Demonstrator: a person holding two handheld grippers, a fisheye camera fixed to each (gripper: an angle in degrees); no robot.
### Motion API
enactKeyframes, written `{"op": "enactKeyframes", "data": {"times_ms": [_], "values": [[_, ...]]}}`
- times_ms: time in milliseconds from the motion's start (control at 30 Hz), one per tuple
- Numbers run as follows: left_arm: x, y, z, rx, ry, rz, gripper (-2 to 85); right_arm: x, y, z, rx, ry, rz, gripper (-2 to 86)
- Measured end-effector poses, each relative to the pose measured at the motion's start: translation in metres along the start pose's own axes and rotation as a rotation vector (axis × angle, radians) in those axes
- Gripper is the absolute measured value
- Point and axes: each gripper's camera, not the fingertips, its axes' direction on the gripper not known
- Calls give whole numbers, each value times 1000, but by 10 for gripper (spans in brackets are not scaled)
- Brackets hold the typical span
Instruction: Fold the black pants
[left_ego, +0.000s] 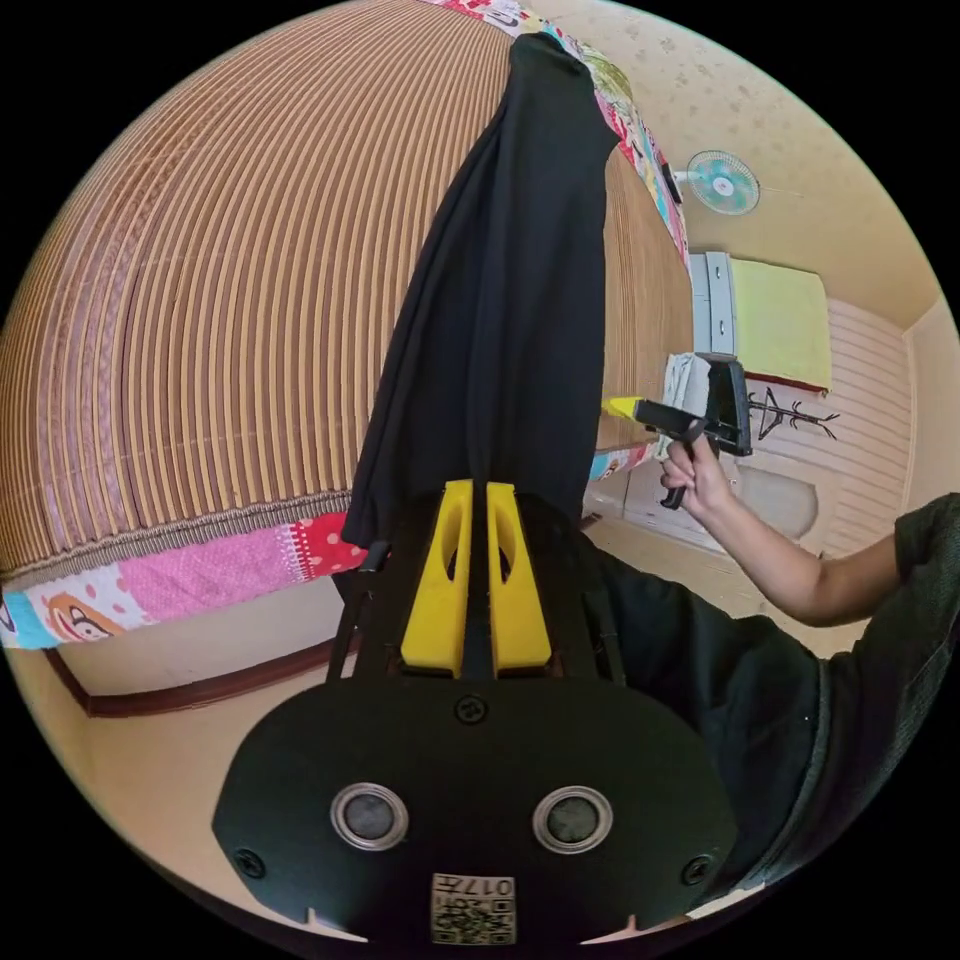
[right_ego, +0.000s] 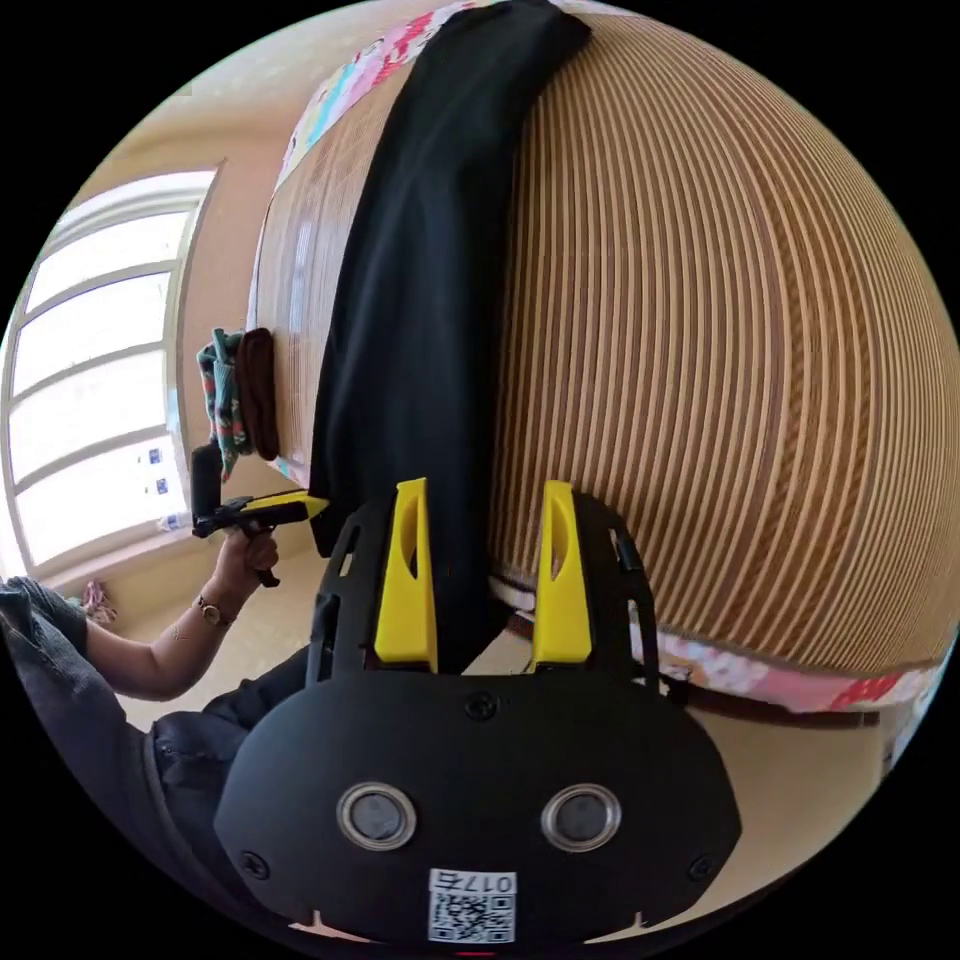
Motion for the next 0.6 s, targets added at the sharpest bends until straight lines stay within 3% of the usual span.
{"op": "enactKeyframes", "data": {"times_ms": [100, 200, 267, 333, 433, 600], "values": [[15, -9, -8, -75, 22, 78, 6, -10, 29, 6, 16, -17, 64, 37], [30, -11, -27, -117, 190, 201, 5, -31, 46, -23, 88, -46, 53, 23], [31, -6, -59, -55, 391, 289, 4, -44, 59, -42, 134, -95, 33, 19], [23, -1, -84, 16, 472, 313, 4, -56, 71, -53, 158, -85, 6, 16], [-1, 6, -97, 35, 327, 229, 5, -62, 78, -46, 166, -57, -30, 14], [-37, 6, -59, 8, 147, 11, 19, -47, 57, 12, 8, 67, -67, 19]]}}
